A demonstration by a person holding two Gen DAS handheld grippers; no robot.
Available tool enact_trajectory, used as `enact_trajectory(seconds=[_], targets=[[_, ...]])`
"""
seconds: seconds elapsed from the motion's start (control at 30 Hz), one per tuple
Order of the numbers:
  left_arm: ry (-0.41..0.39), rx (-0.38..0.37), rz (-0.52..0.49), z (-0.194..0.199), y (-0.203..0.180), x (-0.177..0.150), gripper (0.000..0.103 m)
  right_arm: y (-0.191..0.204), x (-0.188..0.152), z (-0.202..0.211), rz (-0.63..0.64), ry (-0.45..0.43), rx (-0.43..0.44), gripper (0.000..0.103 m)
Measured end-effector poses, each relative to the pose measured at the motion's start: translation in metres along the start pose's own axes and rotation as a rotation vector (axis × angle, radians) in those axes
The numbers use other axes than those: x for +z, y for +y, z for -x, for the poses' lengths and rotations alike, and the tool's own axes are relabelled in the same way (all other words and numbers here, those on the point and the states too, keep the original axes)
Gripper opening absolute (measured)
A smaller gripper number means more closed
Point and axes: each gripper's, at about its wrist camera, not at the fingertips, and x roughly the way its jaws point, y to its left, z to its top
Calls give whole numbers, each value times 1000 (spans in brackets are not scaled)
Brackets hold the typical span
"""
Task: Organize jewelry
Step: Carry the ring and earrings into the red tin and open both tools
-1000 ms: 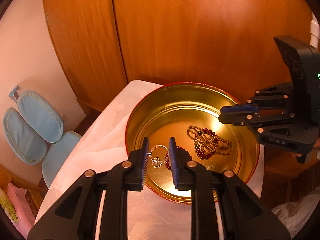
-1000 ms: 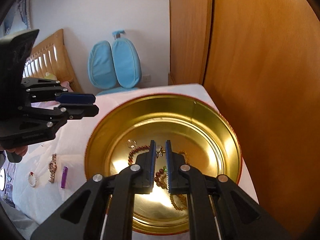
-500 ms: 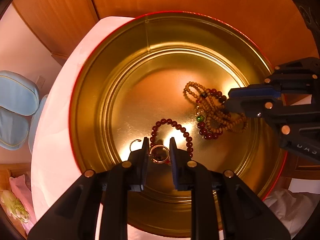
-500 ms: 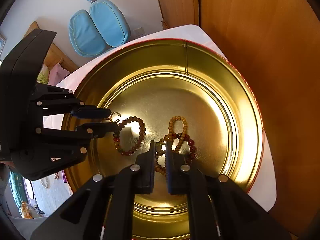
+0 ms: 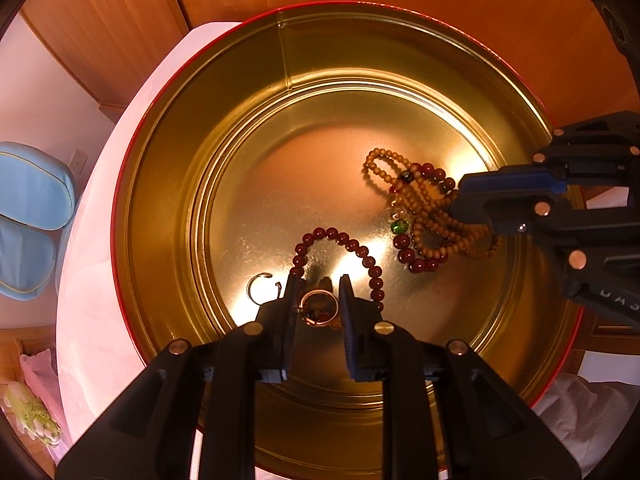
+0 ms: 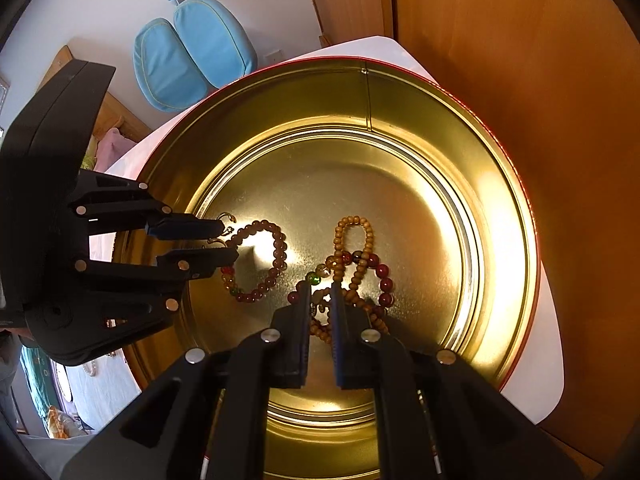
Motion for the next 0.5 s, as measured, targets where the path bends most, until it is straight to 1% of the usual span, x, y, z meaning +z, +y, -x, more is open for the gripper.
enact_trajectory(seconds=[0.5], targets=[[0, 20, -24, -3, -11, -4, 21, 0, 4, 5, -3, -19, -5, 11]])
